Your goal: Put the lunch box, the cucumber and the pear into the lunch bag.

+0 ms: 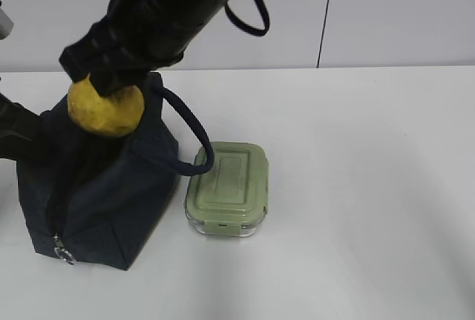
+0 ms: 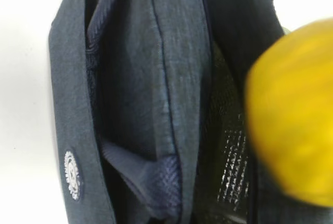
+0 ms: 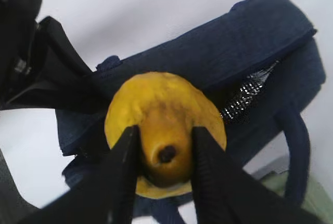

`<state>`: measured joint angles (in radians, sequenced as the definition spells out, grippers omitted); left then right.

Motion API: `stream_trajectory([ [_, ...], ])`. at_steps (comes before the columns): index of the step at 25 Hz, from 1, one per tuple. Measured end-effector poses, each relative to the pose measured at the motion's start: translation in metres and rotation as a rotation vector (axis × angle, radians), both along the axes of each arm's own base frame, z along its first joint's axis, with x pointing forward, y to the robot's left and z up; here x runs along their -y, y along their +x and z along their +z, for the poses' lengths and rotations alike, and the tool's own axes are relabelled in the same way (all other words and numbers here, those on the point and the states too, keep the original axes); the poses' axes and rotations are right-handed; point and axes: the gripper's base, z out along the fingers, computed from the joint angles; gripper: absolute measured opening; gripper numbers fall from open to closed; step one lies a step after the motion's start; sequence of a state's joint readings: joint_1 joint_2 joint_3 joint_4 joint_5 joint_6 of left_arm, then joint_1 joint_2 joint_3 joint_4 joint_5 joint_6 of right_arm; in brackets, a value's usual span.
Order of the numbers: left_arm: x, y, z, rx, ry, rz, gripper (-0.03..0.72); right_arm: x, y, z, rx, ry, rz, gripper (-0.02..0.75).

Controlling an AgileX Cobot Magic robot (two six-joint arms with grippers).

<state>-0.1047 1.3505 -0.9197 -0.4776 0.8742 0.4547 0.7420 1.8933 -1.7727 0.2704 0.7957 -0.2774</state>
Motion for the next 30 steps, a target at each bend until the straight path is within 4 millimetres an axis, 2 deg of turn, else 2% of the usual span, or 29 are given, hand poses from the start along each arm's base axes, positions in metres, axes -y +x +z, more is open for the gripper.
stream_trajectory([
  [3, 0.000, 0.000, 0.000, 0.000, 0.000, 0.000, 0.002, -0.008, 0.007, -0.023, -0.027, -0.032, 0.007, 0.227],
  [6, 0.000, 0.000, 0.000, 0.000, 0.000, 0.000, 0.002, -0.012, 0.010, -0.034, -0.040, -0.043, 0.032, 0.290],
  [11, 0.000, 0.000, 0.000, 0.000, 0.000, 0.000, 0.002, -0.016, 0.008, -0.034, -0.029, -0.019, 0.095, 0.544],
  [15, 0.000, 0.000, 0.000, -0.002, 0.001, -0.001, 0.002, -0.006, 0.013, -0.028, -0.053, -0.010, 0.041, 0.580],
  [18, 0.000, 0.000, 0.000, -0.002, 0.002, -0.002, 0.002, 0.026, 0.029, -0.023, -0.137, -0.008, -0.099, 0.575],
  [20, 0.000, 0.000, 0.000, -0.002, 0.004, -0.003, 0.002, 0.054, 0.040, -0.032, -0.203, -0.020, -0.199, 0.573],
  [22, 0.000, 0.000, 0.000, -0.002, 0.006, -0.003, 0.002, 0.080, 0.047, -0.051, -0.278, -0.050, -0.286, 0.571],
  [25, 0.000, 0.000, 0.000, -0.002, 0.006, -0.004, 0.002, 0.115, 0.046, -0.081, -0.402, -0.067, -0.382, 0.571],
  [28, 0.000, 0.000, 0.000, -0.002, 0.006, -0.004, 0.002, 0.140, 0.043, -0.107, -0.510, -0.028, -0.451, 0.571],
  [30, 0.000, 0.000, 0.000, -0.002, 0.008, -0.004, 0.002, 0.148, 0.041, -0.120, -0.568, 0.049, -0.470, 0.571],
])
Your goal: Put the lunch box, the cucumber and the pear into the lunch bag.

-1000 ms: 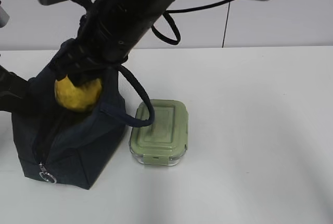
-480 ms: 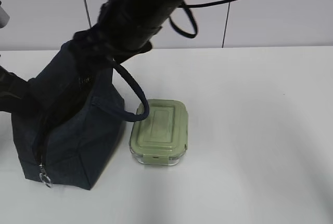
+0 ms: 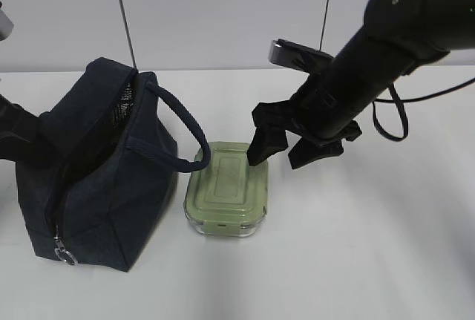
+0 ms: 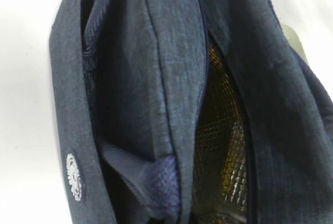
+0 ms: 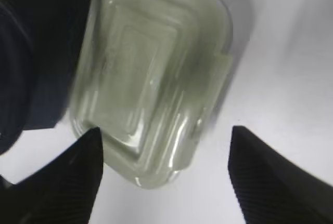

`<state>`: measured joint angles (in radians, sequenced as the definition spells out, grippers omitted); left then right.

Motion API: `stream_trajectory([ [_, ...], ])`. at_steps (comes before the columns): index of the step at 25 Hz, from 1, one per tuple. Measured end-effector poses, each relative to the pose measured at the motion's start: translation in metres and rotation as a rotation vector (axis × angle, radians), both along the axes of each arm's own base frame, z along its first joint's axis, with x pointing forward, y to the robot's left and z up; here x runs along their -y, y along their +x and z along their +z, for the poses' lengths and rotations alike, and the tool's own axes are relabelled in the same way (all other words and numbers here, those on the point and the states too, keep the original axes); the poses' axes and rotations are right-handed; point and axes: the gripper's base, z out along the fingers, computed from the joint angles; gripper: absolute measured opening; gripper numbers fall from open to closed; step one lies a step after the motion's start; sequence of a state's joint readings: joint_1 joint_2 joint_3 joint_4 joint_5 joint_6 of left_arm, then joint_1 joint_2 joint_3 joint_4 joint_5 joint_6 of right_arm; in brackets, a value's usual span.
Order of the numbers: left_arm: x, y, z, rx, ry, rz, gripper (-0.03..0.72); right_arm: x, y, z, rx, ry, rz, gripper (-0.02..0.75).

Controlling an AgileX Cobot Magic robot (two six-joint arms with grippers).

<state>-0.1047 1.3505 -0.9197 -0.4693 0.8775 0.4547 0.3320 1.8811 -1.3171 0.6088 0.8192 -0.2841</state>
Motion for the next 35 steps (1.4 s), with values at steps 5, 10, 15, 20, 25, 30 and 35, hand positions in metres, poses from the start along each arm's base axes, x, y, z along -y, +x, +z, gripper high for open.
stream_trajectory([
  [5, 0.000, 0.000, 0.000, 0.000, 0.000, 0.000, 0.002, 0.018, 0.003, -0.012, 0.002, 0.238, -0.098, 0.571],
  [10, 0.000, 0.000, 0.000, 0.000, 0.001, 0.000, 0.002, 0.042, 0.002, -0.024, 0.004, 0.340, -0.155, 0.571],
  [15, 0.000, 0.000, 0.000, 0.000, 0.003, -0.001, 0.002, 0.052, 0.004, -0.055, -0.070, 0.488, -0.146, 0.571],
  [20, 0.000, 0.000, 0.000, 0.001, 0.005, -0.002, 0.002, 0.051, 0.006, -0.076, -0.105, 0.527, -0.132, 0.571],
  [25, 0.000, 0.000, 0.000, 0.001, 0.005, -0.002, 0.002, 0.049, 0.007, -0.085, -0.095, 0.560, -0.121, 0.571],
  [30, 0.000, 0.000, 0.000, 0.001, 0.005, -0.002, 0.002, 0.043, 0.008, -0.085, -0.061, 0.575, -0.095, 0.571],
  [35, 0.000, 0.000, 0.000, 0.001, 0.006, -0.002, 0.002, 0.037, 0.007, -0.089, -0.043, 0.555, -0.071, 0.570],
])
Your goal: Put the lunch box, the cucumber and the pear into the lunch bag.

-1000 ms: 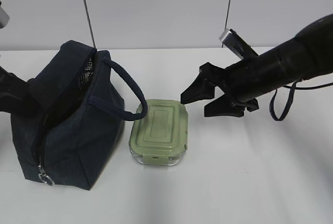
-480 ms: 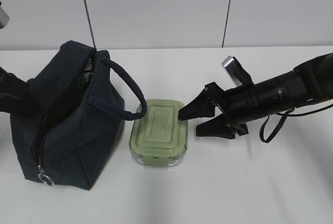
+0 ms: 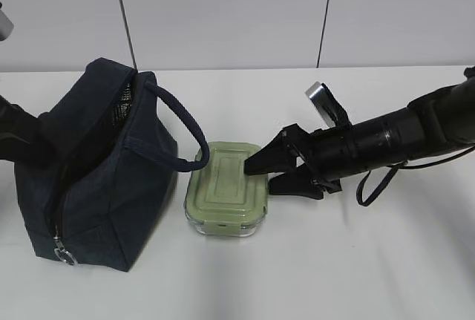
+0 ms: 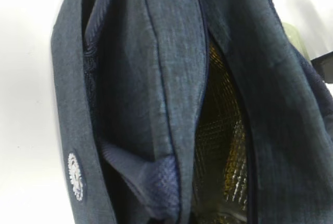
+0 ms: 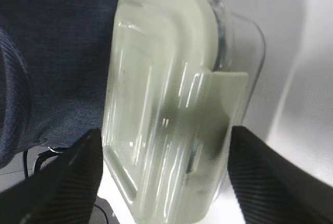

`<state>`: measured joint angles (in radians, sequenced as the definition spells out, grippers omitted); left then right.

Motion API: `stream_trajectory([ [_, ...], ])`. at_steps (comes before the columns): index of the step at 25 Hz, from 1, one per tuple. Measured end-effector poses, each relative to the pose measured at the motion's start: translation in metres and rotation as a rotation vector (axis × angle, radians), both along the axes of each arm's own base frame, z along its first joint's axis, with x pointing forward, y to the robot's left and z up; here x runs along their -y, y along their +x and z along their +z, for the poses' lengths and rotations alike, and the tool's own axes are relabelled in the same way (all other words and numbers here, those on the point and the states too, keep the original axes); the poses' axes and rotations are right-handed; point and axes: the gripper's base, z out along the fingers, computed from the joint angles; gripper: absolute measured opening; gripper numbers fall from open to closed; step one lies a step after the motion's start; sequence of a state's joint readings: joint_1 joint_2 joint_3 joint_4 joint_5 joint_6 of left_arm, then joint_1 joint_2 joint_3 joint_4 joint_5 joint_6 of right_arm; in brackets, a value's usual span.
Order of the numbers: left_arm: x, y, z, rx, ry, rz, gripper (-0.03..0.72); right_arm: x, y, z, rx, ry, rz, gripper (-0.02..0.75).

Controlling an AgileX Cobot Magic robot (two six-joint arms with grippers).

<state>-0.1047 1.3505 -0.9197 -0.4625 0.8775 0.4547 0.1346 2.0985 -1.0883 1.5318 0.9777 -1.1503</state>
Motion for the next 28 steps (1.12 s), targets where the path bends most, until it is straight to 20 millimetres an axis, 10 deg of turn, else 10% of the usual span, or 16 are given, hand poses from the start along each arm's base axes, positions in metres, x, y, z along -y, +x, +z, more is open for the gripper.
stream_trajectory([
  [28, -0.0004, 0.0000, -0.0002, 0.001, 0.005, -0.002, 0.002, 0.0010, 0.0042, -0.0061, 0.028, -0.027, -0.034, 0.570],
])
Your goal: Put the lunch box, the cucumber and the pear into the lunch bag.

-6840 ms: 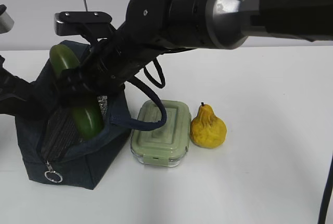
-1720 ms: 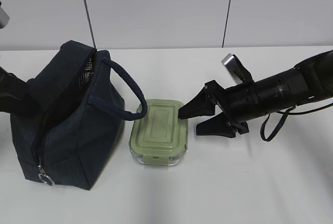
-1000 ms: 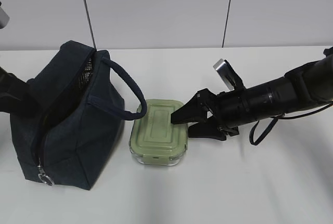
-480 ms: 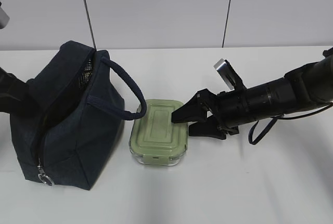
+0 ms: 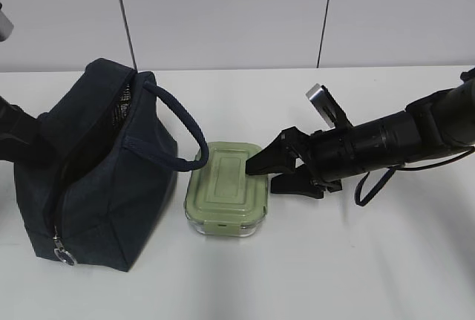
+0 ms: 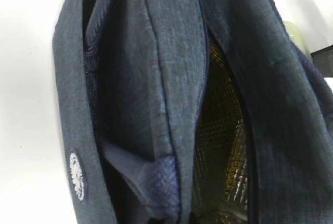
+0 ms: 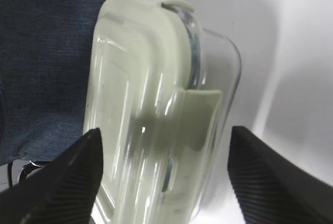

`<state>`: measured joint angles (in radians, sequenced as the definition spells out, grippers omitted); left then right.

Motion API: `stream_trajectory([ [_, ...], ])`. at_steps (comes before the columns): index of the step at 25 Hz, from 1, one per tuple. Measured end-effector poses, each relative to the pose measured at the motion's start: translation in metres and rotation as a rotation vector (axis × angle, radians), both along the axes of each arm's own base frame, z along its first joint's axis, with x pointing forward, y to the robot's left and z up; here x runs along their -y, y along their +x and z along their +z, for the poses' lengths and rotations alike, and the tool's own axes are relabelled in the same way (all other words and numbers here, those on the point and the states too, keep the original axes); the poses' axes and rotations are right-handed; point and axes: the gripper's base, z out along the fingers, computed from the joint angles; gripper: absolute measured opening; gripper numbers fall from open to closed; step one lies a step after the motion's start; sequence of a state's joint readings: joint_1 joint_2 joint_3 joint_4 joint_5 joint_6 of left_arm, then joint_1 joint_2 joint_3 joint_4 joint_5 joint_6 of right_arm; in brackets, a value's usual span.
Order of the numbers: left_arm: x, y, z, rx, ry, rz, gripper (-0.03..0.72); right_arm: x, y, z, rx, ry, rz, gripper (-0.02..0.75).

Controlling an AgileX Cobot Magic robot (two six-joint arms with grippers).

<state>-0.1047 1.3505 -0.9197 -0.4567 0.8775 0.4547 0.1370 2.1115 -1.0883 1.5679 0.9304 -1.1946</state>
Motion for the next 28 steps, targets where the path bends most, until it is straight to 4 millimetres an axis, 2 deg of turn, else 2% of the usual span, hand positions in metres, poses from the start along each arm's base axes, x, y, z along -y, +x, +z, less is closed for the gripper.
stream_trajectory([
  [4, 0.000, 0.000, 0.000, 0.000, 0.000, 0.000, 0.002, 0.000, 0.000, 0.000, 0.000, 0.000, -0.003, 0.570],
  [12, 0.000, 0.000, 0.000, 0.000, 0.000, 0.000, 0.002, -0.012, -0.002, -0.002, 0.011, -0.027, 0.008, 0.570],
  [22, 0.000, 0.000, 0.000, 0.000, 0.000, 0.000, 0.002, -0.012, -0.001, -0.003, 0.017, -0.039, 0.001, 0.570],
  [28, 0.000, 0.000, 0.000, 0.000, 0.001, 0.000, 0.002, -0.014, -0.004, -0.017, -0.030, -0.004, 0.016, 0.570],
])
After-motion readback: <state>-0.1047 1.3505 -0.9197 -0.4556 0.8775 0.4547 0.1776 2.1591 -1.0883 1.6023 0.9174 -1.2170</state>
